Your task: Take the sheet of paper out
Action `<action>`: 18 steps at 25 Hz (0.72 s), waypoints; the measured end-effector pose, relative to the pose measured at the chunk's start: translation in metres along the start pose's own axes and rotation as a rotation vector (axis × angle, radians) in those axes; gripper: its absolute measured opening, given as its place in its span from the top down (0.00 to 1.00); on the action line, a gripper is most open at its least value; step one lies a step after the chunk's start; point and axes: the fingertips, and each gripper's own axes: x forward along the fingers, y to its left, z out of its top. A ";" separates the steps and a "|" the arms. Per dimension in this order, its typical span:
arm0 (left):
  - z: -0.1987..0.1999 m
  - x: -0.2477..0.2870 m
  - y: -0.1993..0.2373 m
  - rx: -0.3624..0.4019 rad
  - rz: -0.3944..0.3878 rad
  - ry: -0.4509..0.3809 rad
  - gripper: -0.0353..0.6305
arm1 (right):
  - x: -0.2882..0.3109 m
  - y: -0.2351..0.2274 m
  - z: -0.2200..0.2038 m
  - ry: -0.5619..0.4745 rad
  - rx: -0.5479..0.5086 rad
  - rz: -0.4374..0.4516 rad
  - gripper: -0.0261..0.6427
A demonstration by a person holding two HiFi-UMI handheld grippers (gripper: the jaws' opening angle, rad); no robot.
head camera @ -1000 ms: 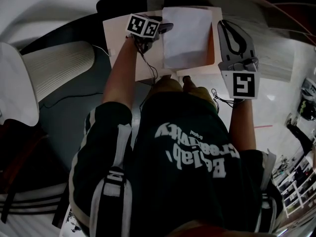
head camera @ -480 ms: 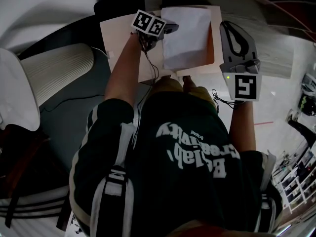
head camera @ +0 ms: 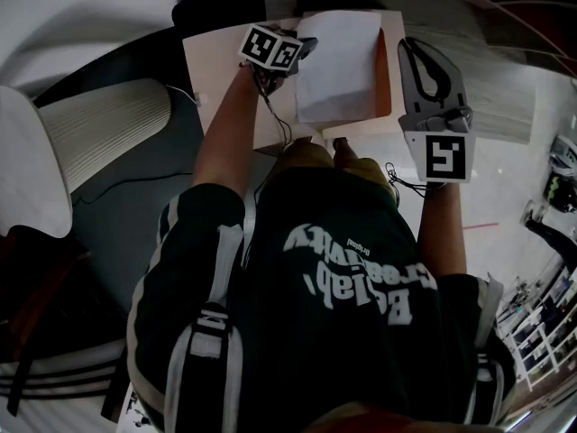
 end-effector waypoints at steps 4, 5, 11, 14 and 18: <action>0.000 -0.003 -0.007 0.025 -0.001 -0.011 0.92 | 0.002 0.002 0.003 -0.011 -0.011 0.005 0.91; -0.001 -0.005 -0.008 0.030 0.001 -0.009 0.92 | 0.003 0.004 0.004 -0.014 -0.011 0.008 0.91; -0.002 -0.007 -0.024 0.058 0.025 -0.025 0.92 | 0.000 0.006 0.004 -0.007 -0.040 0.022 0.91; 0.004 -0.011 -0.029 0.081 0.067 -0.054 0.92 | -0.001 0.005 0.005 -0.019 -0.037 0.026 0.91; 0.016 -0.025 -0.037 0.110 0.125 -0.095 0.92 | -0.002 0.004 0.007 -0.017 -0.051 0.032 0.91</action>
